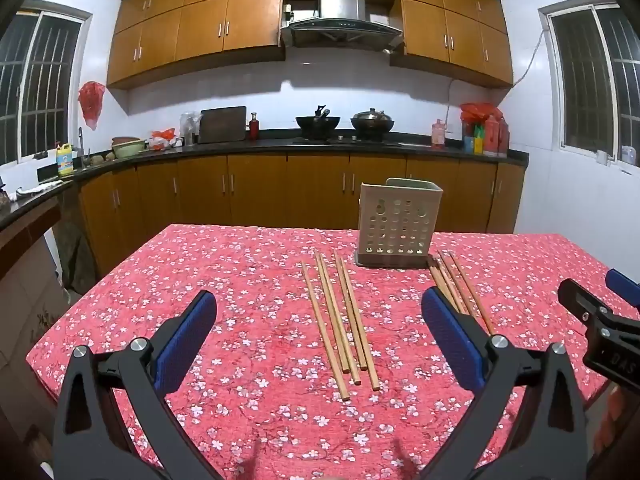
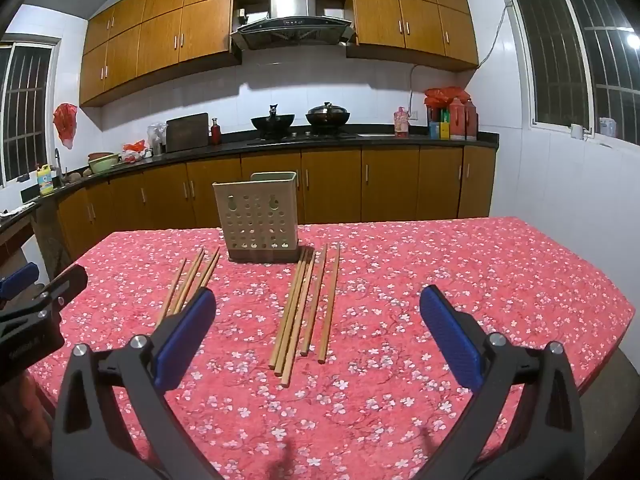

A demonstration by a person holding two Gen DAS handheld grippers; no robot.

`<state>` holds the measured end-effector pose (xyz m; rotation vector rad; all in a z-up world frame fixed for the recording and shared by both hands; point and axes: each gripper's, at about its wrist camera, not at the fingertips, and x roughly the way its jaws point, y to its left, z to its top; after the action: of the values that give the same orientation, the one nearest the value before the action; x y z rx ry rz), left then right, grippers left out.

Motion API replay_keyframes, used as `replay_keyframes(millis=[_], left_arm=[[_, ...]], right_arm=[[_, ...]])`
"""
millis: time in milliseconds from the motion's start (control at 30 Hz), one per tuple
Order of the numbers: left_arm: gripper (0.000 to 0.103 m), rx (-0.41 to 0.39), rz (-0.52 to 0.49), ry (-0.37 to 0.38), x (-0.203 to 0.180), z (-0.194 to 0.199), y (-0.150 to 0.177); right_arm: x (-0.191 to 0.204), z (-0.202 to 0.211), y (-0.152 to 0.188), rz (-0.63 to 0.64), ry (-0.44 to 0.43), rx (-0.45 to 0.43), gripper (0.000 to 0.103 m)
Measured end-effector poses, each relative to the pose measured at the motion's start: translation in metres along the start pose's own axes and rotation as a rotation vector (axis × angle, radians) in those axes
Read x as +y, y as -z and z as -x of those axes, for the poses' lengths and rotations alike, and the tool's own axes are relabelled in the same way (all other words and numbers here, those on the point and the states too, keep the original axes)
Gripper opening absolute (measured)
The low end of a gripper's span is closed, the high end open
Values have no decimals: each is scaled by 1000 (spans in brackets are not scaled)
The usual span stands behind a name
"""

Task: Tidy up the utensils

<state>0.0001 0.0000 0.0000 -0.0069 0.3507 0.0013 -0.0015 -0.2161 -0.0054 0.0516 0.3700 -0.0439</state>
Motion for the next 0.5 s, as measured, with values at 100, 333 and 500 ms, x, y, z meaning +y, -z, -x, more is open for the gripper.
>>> replay_keyframes(millis=[100, 333, 500], left_arm=[[101, 2, -3, -2, 0, 0, 0], [101, 1, -6, -2, 0, 0, 0], [101, 1, -5, -2, 0, 0, 0]], right_arm=[[0, -1, 0, 0, 0, 0, 99], [0, -2, 0, -4, -2, 2, 99], [2, -2, 0, -5, -2, 2, 99]])
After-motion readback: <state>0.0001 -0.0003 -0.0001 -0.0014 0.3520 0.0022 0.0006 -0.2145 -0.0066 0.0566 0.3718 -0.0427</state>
